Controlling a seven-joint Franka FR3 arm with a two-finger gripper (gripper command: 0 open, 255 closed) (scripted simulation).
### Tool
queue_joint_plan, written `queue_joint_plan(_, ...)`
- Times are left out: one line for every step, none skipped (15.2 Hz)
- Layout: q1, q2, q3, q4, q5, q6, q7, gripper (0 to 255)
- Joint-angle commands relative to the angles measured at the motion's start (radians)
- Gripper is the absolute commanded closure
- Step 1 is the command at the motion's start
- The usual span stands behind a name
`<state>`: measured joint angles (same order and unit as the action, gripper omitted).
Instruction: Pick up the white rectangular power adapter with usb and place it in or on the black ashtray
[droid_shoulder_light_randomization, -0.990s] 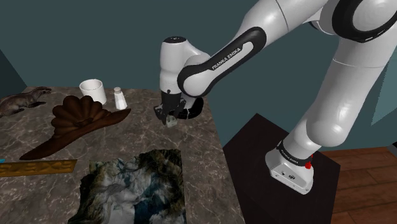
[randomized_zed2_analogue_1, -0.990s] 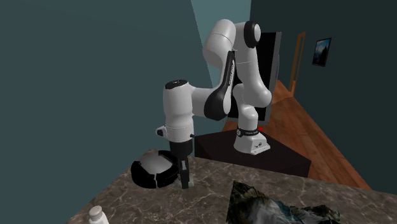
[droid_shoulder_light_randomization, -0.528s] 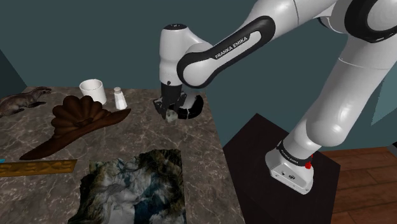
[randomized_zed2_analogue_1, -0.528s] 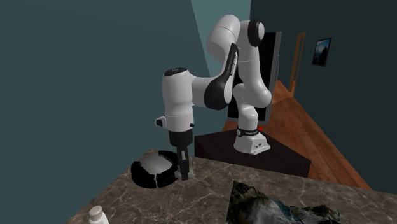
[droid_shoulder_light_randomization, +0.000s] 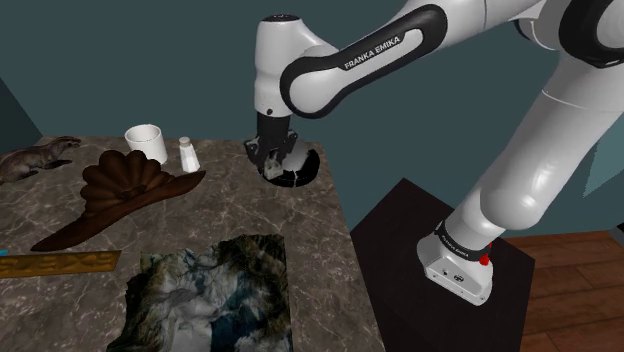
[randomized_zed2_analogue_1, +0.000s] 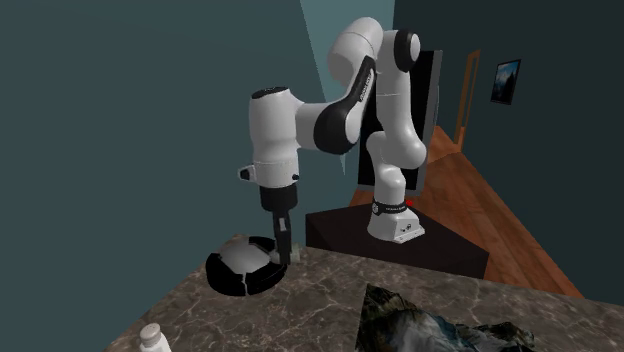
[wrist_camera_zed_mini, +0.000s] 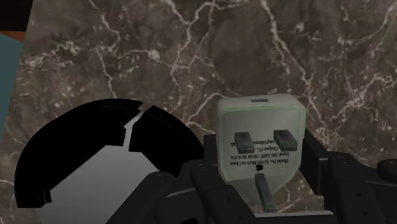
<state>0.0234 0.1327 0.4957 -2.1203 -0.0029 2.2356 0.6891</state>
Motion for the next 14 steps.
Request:
queue_joint_plan(-0.024,-0.004,-0.017,-0.006,0.005,0.001,-0.045,255)
queue_joint_plan(-0.039,-0.006,-0.026,-0.008,0.007,0.000,-0.070,255)
queue_joint_plan(-0.053,-0.008,-0.037,-0.008,0.009,-0.002,-0.095,255)
queue_joint_plan(-0.066,-0.008,-0.047,-0.007,0.011,-0.004,-0.120,255)
queue_joint_plan(-0.080,-0.007,-0.057,-0.006,0.011,-0.006,-0.144,255)
queue_joint_plan(-0.094,-0.006,-0.067,-0.003,0.012,-0.009,-0.168,255)
queue_joint_plan(-0.107,-0.003,-0.077,0.002,0.012,-0.012,-0.192,255)
queue_joint_plan(-0.120,0.000,-0.087,0.007,0.011,-0.015,-0.215,255)
queue_joint_plan(-0.133,0.004,-0.098,0.013,0.010,-0.018,-0.237,255)
queue_joint_plan(-0.146,0.009,-0.108,0.021,0.009,-0.022,-0.260,255)
queue_joint_plan(-0.159,0.016,-0.119,0.031,0.007,-0.026,-0.283,255)
queue_joint_plan(-0.159,0.023,-0.119,0.025,0.004,-0.014,-0.282,255)
queue_joint_plan(-0.158,0.031,-0.120,0.020,0.000,-0.001,-0.280,255)
queue_joint_plan(-0.157,0.039,-0.121,0.015,-0.003,0.011,-0.278,255)
